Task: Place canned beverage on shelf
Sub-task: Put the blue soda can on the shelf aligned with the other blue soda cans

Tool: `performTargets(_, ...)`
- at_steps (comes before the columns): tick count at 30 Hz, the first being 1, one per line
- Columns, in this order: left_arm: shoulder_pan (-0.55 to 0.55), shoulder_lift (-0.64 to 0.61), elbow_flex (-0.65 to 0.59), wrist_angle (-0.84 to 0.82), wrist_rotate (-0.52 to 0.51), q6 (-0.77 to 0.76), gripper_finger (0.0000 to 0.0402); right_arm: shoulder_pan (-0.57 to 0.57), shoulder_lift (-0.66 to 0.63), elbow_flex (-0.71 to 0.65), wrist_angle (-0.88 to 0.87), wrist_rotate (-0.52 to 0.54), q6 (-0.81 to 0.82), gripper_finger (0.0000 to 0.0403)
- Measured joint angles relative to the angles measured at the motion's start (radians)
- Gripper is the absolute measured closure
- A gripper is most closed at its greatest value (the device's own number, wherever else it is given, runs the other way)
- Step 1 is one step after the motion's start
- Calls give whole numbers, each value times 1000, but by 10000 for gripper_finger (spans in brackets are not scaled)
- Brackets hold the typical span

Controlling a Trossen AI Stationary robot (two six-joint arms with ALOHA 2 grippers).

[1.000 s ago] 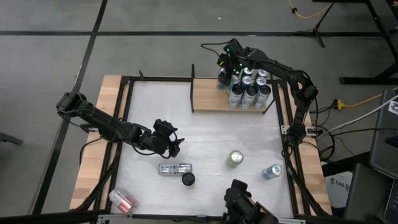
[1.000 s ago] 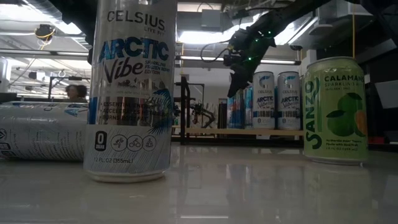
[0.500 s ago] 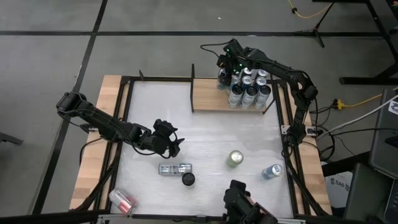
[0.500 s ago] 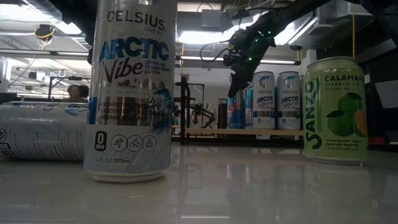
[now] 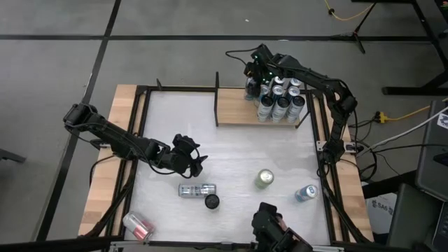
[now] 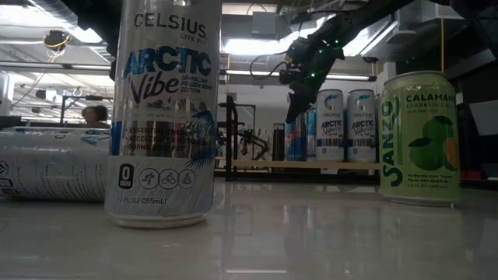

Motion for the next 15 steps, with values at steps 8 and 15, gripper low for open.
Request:
performTargets(8,0,0,0,0,0,0,119,0,2,-1,3,3,0,55)
performTargets(15,0,0,0,0,0,0,119,0,0,4,0,3,0,45)
